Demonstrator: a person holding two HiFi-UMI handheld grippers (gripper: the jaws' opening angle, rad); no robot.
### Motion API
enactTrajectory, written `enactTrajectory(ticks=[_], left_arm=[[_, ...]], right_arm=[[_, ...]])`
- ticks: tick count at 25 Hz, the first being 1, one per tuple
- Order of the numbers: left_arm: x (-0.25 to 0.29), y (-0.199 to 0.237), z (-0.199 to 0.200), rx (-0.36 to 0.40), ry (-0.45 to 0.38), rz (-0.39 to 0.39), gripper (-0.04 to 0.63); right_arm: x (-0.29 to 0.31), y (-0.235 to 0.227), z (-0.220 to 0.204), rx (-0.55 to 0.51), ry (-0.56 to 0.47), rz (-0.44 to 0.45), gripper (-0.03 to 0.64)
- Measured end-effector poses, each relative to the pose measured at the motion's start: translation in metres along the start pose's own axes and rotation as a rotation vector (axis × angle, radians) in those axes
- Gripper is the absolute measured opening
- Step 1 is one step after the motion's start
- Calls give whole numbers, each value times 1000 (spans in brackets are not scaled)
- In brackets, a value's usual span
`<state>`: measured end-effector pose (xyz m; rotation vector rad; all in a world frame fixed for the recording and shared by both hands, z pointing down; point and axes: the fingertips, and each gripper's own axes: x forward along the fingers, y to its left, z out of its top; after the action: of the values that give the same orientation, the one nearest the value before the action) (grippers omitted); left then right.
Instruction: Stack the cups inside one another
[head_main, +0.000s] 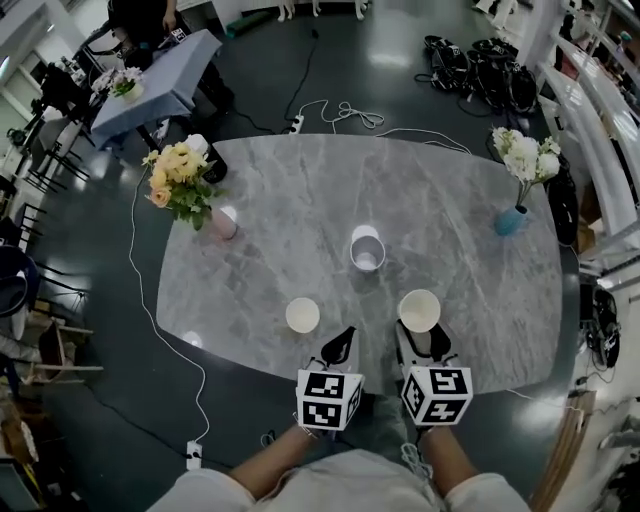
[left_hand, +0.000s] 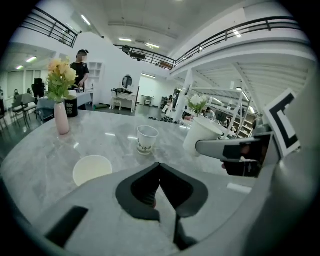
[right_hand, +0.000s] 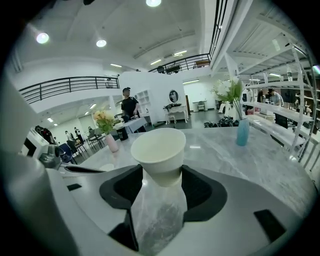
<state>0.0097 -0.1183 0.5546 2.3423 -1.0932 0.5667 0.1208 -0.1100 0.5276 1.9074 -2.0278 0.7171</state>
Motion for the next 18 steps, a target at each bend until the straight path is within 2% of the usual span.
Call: enactTrajectory(ticks=[4,8,18], left_arm=[[-21,17,18,-24,-20,34,-3],[-32,36,38,-40,-73,78,-3],[-43,67,73,-71,-156,161,-3]], right_arm=[[3,25,21,5,2,33,219],[15,44,47,-22,-33,74,219],[37,62,81,-69,-60,128,219]])
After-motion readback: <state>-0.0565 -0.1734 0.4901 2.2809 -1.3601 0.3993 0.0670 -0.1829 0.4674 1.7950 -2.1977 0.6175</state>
